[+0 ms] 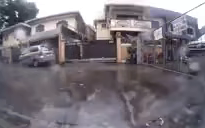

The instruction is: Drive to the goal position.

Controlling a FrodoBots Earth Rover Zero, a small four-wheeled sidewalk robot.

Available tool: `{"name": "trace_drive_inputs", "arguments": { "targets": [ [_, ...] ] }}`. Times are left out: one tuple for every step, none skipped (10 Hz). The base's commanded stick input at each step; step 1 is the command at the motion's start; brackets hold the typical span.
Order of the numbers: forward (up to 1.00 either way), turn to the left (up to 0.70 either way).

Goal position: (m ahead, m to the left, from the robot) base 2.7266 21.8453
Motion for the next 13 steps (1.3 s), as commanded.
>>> {"name": "trace_drive_inputs", "arguments": {
  "targets": [
    [0.7, 0.0],
    [0.7, 0.0],
    [0.7, 0.0],
    [0.7, 0.0],
    [0.7, 0.0],
    [0.7, 0.0],
    [0.7, 0.0],
    [0.7, 0.0],
    [0.7, 0.0],
    [0.7, 0.0],
    [0.7, 0.0],
    [0.7, 0.18],
    [0.7, 0.27]
  ]
}}
